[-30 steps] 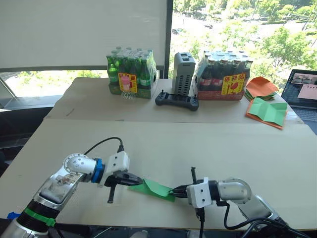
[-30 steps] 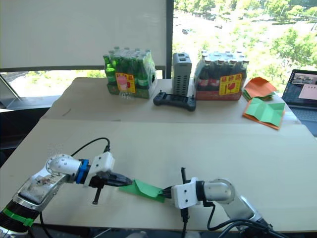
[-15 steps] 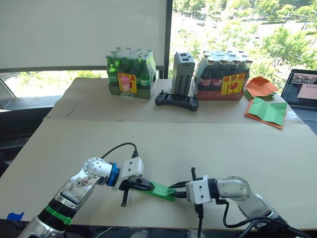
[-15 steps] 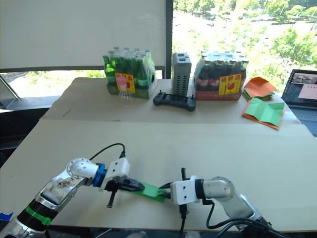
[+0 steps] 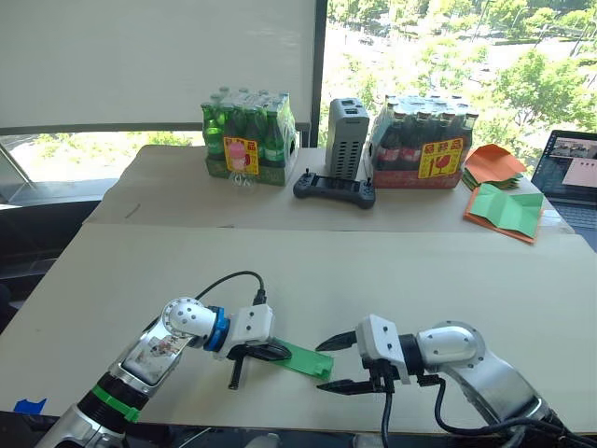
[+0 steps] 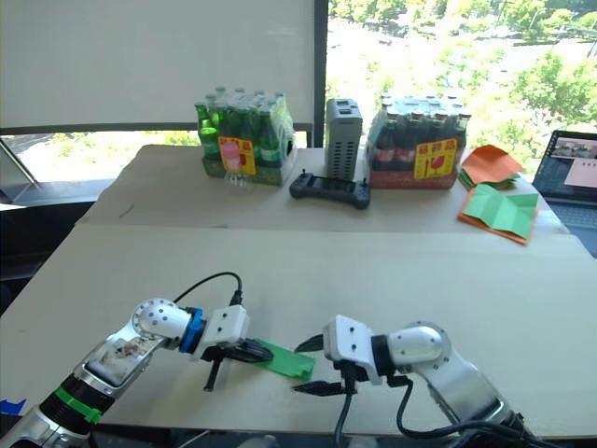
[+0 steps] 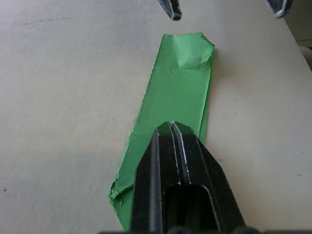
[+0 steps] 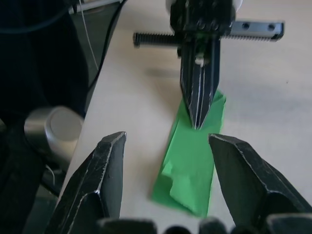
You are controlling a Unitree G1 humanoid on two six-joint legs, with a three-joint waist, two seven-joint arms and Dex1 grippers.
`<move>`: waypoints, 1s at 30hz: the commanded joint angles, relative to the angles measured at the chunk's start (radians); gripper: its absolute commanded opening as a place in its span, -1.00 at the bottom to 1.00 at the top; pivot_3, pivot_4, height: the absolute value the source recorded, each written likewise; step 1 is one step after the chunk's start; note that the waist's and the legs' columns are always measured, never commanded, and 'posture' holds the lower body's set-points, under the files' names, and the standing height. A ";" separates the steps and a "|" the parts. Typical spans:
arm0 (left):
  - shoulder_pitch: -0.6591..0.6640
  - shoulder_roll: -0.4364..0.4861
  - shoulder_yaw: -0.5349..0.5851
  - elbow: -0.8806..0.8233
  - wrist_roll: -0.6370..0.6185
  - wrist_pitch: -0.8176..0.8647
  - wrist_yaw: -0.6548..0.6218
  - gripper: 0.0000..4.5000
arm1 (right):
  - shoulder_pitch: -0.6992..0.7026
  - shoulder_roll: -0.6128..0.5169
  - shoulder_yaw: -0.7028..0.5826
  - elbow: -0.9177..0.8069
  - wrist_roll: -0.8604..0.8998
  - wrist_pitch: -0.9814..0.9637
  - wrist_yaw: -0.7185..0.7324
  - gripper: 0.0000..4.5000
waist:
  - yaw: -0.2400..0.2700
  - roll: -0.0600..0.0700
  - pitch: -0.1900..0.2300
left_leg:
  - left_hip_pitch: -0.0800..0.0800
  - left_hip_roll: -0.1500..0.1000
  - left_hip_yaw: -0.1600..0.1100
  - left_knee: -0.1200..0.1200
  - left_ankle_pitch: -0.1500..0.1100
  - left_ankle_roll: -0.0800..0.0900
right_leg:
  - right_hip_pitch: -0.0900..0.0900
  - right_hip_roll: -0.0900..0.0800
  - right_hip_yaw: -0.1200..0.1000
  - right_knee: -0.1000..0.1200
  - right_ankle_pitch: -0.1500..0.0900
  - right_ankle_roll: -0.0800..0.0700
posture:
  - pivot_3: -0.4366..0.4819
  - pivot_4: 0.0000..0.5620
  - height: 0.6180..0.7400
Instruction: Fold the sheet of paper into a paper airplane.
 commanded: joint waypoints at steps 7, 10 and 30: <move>0.003 -0.006 -0.014 0.008 0.023 -0.003 -0.001 -1.00 | -0.056 0.077 0.052 0.041 -0.097 0.055 -0.144 -0.51 | 0.002 0.000 0.000 | 0.000 -0.001 -0.001 0.000 0.000 0.000 | 0.000 -0.001 -0.001 0.000 0.000 0.000 | -0.05 -0.47 -0.07; 0.004 -0.006 -0.012 0.008 0.026 -0.004 0.002 -1.00 | -0.060 0.073 0.087 0.064 -0.156 0.032 -0.154 -0.95 | 0.001 0.000 0.000 | 0.000 -0.001 -0.001 0.000 0.000 0.000 | 0.000 -0.001 -0.001 0.000 0.000 0.000 | -0.05 -0.47 -0.07; 0.008 -0.006 -0.006 0.006 0.027 -0.006 0.013 -1.00 | -0.026 0.030 0.185 0.096 -0.275 0.110 -0.143 -0.98 | 0.000 0.000 0.000 | 0.000 -0.001 -0.001 0.000 0.000 0.000 | 0.000 -0.001 -0.001 0.000 0.000 0.000 | -0.05 -0.47 -0.07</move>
